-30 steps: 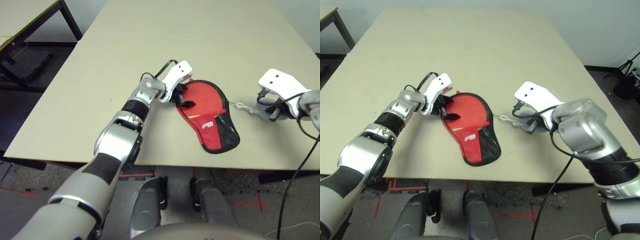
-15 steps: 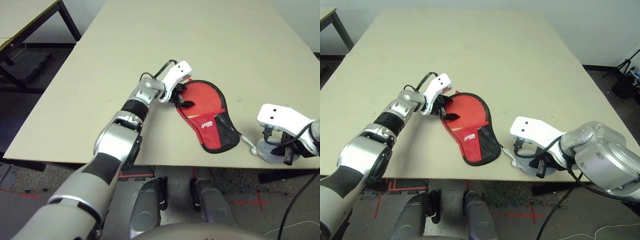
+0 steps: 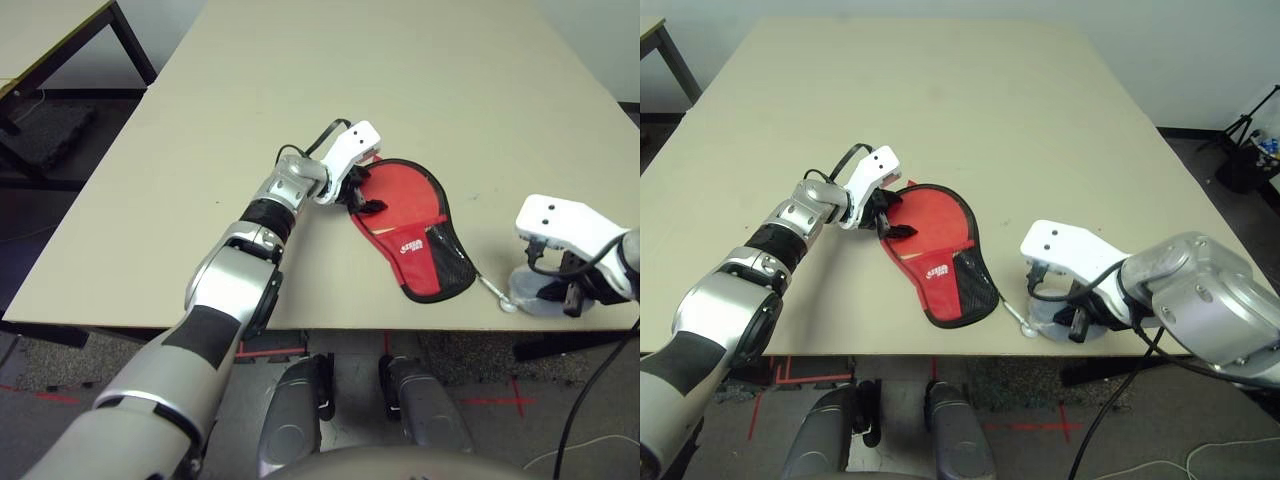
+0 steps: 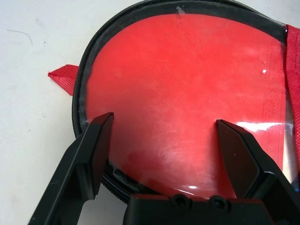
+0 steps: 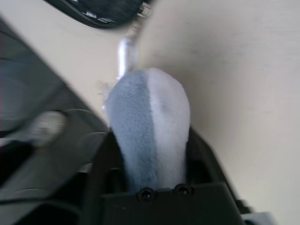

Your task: Store the ping-pong paddle in its case and zip it.

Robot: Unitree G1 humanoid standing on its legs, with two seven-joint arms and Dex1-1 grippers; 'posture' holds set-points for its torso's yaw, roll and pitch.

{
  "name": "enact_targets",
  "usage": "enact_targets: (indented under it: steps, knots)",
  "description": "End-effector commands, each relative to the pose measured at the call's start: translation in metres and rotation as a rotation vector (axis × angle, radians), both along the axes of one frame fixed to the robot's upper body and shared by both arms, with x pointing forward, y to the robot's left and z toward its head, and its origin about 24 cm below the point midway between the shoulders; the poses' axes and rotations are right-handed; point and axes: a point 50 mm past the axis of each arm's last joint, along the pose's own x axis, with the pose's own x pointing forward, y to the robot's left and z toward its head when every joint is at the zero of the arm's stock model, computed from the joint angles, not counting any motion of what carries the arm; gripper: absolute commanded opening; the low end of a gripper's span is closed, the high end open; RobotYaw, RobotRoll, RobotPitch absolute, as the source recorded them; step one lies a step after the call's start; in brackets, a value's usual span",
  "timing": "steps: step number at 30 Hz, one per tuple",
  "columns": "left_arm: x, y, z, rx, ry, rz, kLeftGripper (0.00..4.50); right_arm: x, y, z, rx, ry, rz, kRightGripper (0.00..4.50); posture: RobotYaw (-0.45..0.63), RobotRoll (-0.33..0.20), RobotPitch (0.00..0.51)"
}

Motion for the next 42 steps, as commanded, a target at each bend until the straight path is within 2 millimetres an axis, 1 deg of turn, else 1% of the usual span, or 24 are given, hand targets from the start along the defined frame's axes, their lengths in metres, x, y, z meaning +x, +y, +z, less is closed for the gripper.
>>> enact_targets:
  steps: [1,3,5,8,10,12,13,15,19,21,23,25,27,29,32,36,38,41,42]
  knots:
    - [-0.012,0.025,-0.043,0.129,0.154,0.055,4.5,-0.004,-0.004,0.025,0.09,0.038,-0.034,3.24,-0.16,0.0,0.191]
    - [-0.012,0.026,-0.041,0.129,0.154,0.047,4.5,-0.003,-0.008,0.037,0.103,0.022,-0.044,3.88,-0.15,0.0,0.189]
    - [-0.012,0.026,-0.041,0.13,0.152,0.041,4.5,-0.003,-0.011,0.042,0.114,0.02,-0.049,4.46,-0.15,0.0,0.187]
    - [-0.012,0.026,-0.039,0.124,0.145,0.04,4.5,0.001,-0.014,0.05,0.166,-0.004,-0.079,4.49,-0.15,0.0,0.184]
    - [-0.012,0.025,-0.037,0.111,0.139,0.039,4.5,0.015,-0.019,0.051,0.193,-0.098,-0.151,4.49,-0.14,0.0,0.182]
    - [-0.011,0.023,-0.035,0.096,0.123,0.038,4.5,0.03,-0.023,0.047,0.212,-0.192,-0.229,4.49,-0.14,0.0,0.182]
    - [-0.01,0.022,-0.032,0.078,0.113,0.046,4.5,0.042,-0.024,0.046,0.233,-0.276,-0.289,4.49,-0.14,0.0,0.182]
    - [-0.008,0.021,-0.028,0.048,0.097,0.06,4.5,0.055,-0.027,0.042,0.251,-0.371,-0.374,4.49,-0.14,0.0,0.182]
    - [0.0,0.021,-0.01,-0.082,0.016,0.144,4.5,0.083,-0.029,0.029,0.461,-0.624,-0.563,4.49,-0.13,0.0,0.185]
    - [0.006,0.026,0.004,-0.187,-0.062,0.228,4.5,0.093,-0.036,0.02,0.507,-0.785,-0.649,4.49,-0.13,0.0,0.19]
    - [0.011,0.032,0.017,-0.281,-0.136,0.308,4.5,0.097,-0.047,0.01,0.541,-0.891,-0.763,4.49,-0.12,0.0,0.195]
    - [0.014,0.042,0.028,-0.359,-0.213,0.391,4.5,0.1,-0.058,0.008,0.565,-1.032,-0.823,4.49,-0.11,0.0,0.201]
    - [0.016,0.057,0.037,-0.426,-0.281,0.482,4.5,0.1,-0.069,0.003,0.559,-1.131,-0.868,4.49,-0.11,0.0,0.205]
    - [0.017,0.073,0.043,-0.471,-0.345,0.565,4.5,0.099,-0.082,-0.004,0.545,-1.198,-0.918,4.49,-0.11,0.0,0.212]
    - [0.014,0.101,0.047,-0.498,-0.435,0.682,4.5,0.099,-0.095,-0.019,0.503,-1.248,-0.925,4.49,-0.1,0.0,0.216]
    - [0.003,0.14,0.043,-0.491,-0.556,0.833,4.5,0.104,-0.105,-0.04,0.499,-1.243,-0.928,4.49,-0.09,0.0,0.216]
    - [-0.003,0.152,0.039,-0.48,-0.596,0.896,4.5,0.108,-0.108,-0.046,0.496,-1.242,-0.917,4.49,-0.08,0.0,0.216]
    - [-0.019,0.177,0.027,-0.45,-0.649,1.0,4.5,0.113,-0.112,-0.055,0.503,-1.245,-0.92,4.49,-0.06,0.0,0.214]
    - [-0.027,0.187,0.017,-0.433,-0.642,1.043,4.5,0.114,-0.115,-0.059,0.496,-1.241,-0.926,4.49,-0.04,0.0,0.212]
